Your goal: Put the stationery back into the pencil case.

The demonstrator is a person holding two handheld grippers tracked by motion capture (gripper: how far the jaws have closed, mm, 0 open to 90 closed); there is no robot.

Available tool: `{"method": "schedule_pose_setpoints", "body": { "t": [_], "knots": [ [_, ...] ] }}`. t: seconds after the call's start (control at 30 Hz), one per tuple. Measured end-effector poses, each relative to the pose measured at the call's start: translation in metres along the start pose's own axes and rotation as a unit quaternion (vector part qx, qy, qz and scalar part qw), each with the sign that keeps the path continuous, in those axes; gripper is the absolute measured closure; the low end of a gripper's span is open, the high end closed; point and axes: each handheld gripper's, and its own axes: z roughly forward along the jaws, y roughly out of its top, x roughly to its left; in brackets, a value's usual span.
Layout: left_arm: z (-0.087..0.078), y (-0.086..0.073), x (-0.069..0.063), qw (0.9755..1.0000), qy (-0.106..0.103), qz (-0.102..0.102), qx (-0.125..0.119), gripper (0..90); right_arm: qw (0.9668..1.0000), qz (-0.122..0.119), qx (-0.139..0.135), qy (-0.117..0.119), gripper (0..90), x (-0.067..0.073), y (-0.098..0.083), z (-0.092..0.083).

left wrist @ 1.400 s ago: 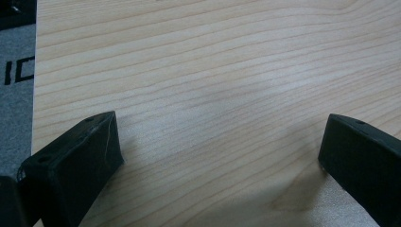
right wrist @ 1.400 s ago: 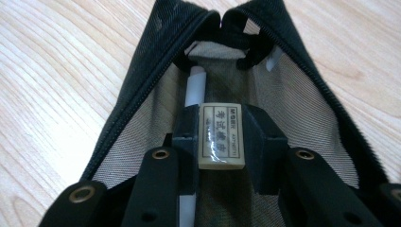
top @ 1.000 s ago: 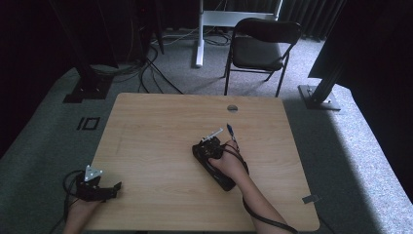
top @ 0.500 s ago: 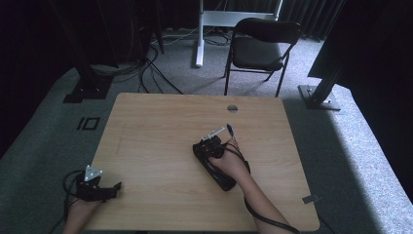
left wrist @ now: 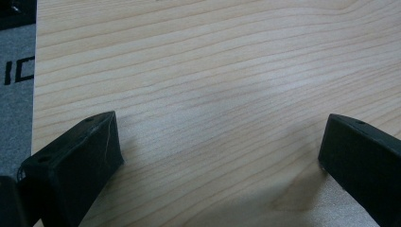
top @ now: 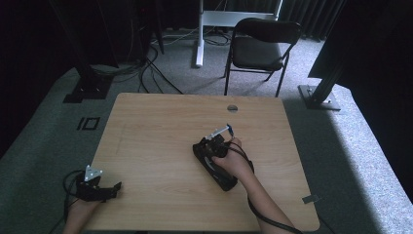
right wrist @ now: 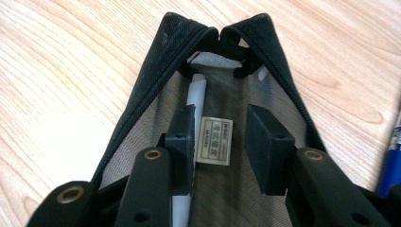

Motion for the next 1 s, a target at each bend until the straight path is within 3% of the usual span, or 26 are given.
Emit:
{"method": "schedule_pose_setpoints", "body": {
  "t": [0.47, 1.0],
  "knots": [
    [0.000, 0.000, 0.000, 1.0000, 0.000, 0.000, 0.000, 0.2, 0.9994, -0.005, -0.026, 0.021, 64.0, 0.001, -0.001, -0.026],
    [0.000, 0.000, 0.000, 1.0000, 0.000, 0.000, 0.000, 0.2, 0.9955, 0.009, -0.092, 0.020, 62.7, -0.007, -0.003, -0.052]
  ]
}}
